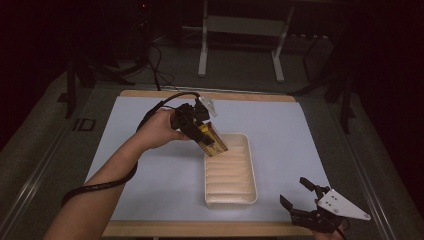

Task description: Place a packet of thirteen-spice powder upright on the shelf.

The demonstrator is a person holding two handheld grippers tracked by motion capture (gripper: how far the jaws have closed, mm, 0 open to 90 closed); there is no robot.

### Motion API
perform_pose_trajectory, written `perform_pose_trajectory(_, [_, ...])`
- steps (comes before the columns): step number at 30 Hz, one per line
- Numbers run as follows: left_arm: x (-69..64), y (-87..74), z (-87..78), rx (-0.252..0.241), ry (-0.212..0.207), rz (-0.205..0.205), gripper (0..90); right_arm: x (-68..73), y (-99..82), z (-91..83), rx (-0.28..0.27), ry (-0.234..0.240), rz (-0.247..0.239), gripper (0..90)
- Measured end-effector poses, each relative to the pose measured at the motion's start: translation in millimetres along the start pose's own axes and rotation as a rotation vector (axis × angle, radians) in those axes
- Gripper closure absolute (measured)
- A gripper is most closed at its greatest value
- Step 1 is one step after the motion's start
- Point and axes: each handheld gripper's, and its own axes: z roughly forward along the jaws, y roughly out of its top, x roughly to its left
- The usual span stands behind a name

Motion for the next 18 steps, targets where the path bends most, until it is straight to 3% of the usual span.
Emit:
perform_pose_trajectory(4, [1.9,6.3,3.2,-0.055,0.039,0.020,68.5,-0.4,-0.1,0.2,0.002,0.009,0.003,14.2])
perform_pose_trajectory(10, [7.4,6.6,14.0,-0.105,0.042,0.062,68.6,-0.5,0.0,0.0,0.001,0.013,0.002,14.2])
perform_pose_trajectory(18, [14.1,1.1,36.9,-0.096,0.046,0.098,68.7,-1.2,0.3,-0.6,-0.002,0.006,-0.007,14.7])
